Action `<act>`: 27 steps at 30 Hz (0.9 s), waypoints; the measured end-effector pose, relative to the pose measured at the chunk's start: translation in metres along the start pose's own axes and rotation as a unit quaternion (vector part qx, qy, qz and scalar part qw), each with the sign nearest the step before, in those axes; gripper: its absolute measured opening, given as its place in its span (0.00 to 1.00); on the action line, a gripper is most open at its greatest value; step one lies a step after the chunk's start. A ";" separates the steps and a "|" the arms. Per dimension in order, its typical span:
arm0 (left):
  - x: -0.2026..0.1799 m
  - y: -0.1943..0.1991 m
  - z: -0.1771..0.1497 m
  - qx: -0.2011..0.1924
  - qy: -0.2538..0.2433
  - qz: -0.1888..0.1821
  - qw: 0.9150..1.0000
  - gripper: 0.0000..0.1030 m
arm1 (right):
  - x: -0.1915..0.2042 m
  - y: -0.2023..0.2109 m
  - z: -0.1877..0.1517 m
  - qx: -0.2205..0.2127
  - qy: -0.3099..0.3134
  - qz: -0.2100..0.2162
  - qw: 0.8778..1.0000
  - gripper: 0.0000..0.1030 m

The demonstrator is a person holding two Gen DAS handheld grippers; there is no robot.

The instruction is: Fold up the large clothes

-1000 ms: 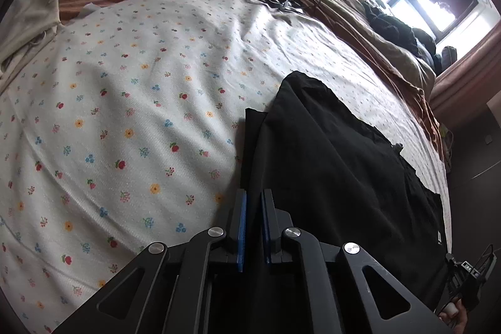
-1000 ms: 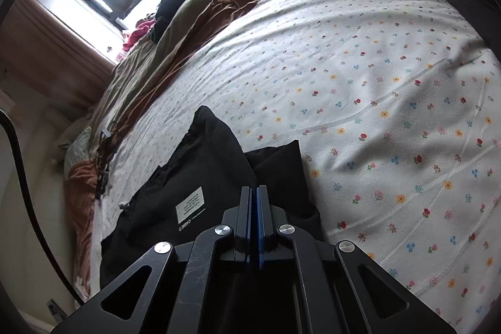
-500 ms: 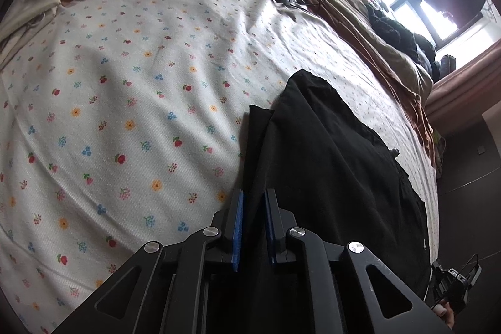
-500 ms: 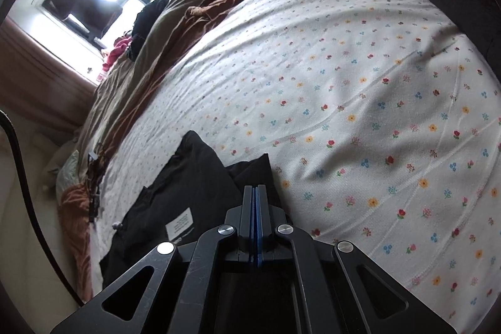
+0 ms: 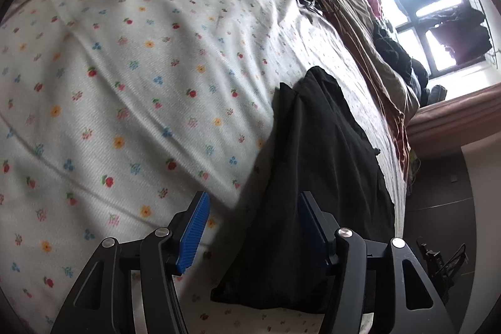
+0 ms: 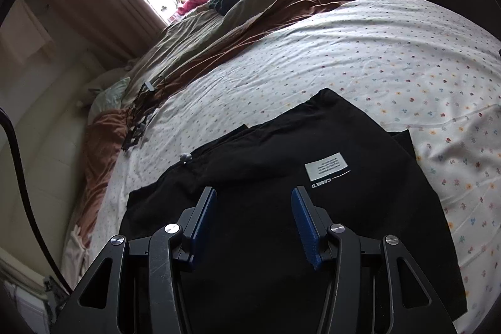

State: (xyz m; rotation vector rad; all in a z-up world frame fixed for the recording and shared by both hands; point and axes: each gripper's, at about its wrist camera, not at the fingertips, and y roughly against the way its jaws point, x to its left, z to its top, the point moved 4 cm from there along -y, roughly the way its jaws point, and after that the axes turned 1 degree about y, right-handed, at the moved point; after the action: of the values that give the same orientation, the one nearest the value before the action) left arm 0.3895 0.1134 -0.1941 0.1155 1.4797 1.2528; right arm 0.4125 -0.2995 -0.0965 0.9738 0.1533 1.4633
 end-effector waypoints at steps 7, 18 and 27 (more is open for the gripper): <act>0.016 0.007 -0.027 0.034 0.042 -0.034 0.998 0.58 | 0.010 -0.002 -0.025 0.025 0.010 0.012 1.000 0.49; 0.003 -0.016 -0.044 0.049 0.060 -0.091 0.993 0.58 | 0.035 -0.022 -0.079 0.086 0.047 0.024 0.995 0.49; 0.013 -0.017 -0.044 0.032 0.061 -0.108 0.992 0.17 | 0.038 -0.031 -0.112 0.128 0.091 -0.014 0.988 0.49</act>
State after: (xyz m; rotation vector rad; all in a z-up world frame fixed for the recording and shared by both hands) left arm 0.3602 0.0879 -0.2238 -0.0786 1.5926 1.0519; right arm 0.3715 -0.2099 -0.1684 1.0363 0.4958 1.5312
